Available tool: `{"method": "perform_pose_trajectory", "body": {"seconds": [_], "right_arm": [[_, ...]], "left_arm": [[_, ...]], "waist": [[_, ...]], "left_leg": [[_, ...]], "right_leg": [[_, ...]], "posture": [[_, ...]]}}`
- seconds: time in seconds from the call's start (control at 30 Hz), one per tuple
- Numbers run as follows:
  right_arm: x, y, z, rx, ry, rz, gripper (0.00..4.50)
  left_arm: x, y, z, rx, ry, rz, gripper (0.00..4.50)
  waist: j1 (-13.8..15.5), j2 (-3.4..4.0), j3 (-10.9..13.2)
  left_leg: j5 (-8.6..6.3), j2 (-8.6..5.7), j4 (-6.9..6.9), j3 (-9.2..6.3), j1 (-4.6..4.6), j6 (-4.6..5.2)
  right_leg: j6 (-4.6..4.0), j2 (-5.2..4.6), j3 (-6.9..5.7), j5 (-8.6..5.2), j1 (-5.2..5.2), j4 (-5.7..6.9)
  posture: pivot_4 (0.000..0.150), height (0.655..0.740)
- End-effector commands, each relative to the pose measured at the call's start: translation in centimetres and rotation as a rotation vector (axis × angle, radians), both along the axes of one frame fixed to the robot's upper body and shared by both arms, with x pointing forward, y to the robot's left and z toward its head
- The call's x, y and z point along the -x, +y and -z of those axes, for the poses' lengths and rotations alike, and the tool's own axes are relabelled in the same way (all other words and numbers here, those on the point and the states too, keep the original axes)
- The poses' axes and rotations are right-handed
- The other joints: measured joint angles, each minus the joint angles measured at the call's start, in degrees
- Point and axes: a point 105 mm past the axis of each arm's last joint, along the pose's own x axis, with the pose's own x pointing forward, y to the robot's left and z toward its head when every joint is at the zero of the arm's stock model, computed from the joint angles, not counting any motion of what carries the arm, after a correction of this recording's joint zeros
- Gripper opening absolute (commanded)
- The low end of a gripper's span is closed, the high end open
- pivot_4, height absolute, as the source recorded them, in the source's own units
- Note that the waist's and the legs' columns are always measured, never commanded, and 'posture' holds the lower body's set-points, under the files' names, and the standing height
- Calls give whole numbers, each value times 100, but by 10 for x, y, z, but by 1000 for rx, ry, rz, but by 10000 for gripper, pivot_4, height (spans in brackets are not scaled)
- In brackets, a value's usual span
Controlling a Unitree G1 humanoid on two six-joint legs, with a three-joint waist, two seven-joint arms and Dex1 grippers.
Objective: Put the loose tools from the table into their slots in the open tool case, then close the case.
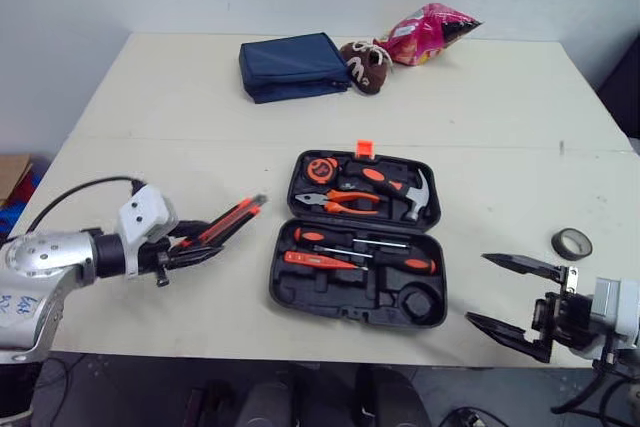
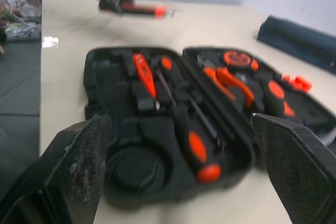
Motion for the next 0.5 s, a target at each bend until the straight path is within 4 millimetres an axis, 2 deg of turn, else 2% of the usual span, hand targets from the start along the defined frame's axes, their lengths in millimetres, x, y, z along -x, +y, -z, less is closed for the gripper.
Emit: {"method": "perform_pose_trajectory", "body": {"seconds": [0.03, 0.17, 0.27, 0.33, 0.5], "right_arm": [[4, -4, -1, 50, -27, -20, 45000], [4, -8, 2, 61, -21, -18, 45000], [4, -9, 1, 53, -13, -6, 45000], [5, -8, 3, 53, 2, -13, 45000], [7, -6, 3, 42, -2, -13, 45000]], "left_arm": [[15, -34, -10, -18, -20, 236, 15341], [25, -58, -1, -113, 56, 385, 15341], [22, -87, 1, -143, 33, 480, 15341], [22, -104, 12, -197, 31, 537, 15341], [22, -117, 30, -296, 52, 576, 15341]], "waist": [[-16, 0, 0], [-17, 3, 0], [18, 2, 1], [45, 3, 0], [10, 3, 1]], "left_leg": [[1, 1, 0, 1, 2, -1], [3, 3, 0, 10, 4, -2], [6, 2, 6, 11, 1, 2], [11, -7, 11, 7, 1, 11], [11, -6, 11, 6, -1, 11]], "right_leg": [[0, 6, 3, 0, 1, 1], [0, 39, 9, 0, 1, 2], [0, 43, 9, 0, 1, 2], [4, 40, 9, 2, 8, 3], [9, 47, 12, 4, 9, -4]], "posture": [[1500, 7400], [1500, 7400], [1500, 7400], [1500, 7400], [1500, 7400]]}}
